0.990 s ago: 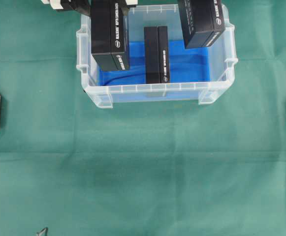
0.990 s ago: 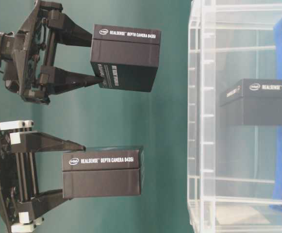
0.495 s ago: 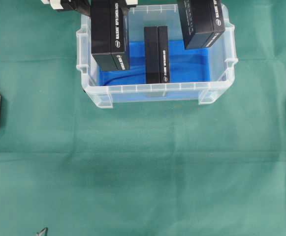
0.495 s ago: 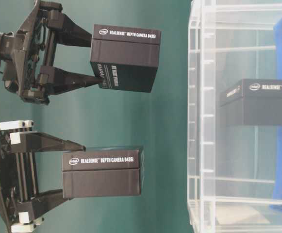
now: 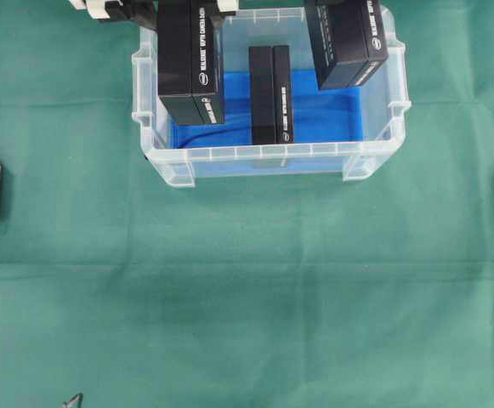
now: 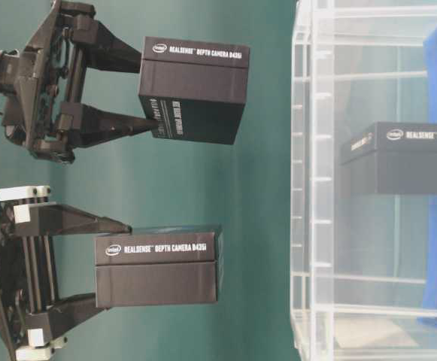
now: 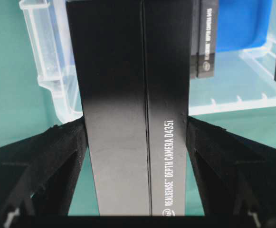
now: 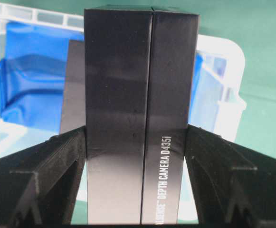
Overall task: Take the box out of the case with both arms.
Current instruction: 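Carry both boxes forward over the bin rim toward the table front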
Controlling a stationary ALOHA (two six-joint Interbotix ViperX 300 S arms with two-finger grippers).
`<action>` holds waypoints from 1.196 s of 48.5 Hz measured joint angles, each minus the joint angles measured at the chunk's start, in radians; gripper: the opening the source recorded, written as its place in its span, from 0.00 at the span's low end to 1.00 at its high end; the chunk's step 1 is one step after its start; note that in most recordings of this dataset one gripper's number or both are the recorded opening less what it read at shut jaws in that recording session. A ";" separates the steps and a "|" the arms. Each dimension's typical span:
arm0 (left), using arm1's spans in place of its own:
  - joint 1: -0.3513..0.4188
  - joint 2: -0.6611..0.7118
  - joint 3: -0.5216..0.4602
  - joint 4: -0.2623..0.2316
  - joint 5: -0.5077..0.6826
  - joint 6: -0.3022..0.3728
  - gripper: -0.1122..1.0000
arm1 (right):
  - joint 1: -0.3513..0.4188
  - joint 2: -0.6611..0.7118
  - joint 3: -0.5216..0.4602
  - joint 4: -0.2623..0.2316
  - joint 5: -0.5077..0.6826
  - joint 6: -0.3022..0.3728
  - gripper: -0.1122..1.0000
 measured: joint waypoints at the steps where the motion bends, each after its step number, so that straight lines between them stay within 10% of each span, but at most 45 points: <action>1: -0.002 0.000 0.000 0.000 0.000 0.000 0.68 | 0.003 0.000 0.000 0.000 0.002 -0.002 0.70; 32: -0.066 0.000 -0.002 0.002 0.031 -0.015 0.68 | 0.087 -0.009 0.000 0.000 0.049 0.104 0.70; 58: -0.311 0.000 0.003 0.020 0.032 -0.345 0.68 | 0.327 -0.009 0.000 -0.006 0.121 0.202 0.70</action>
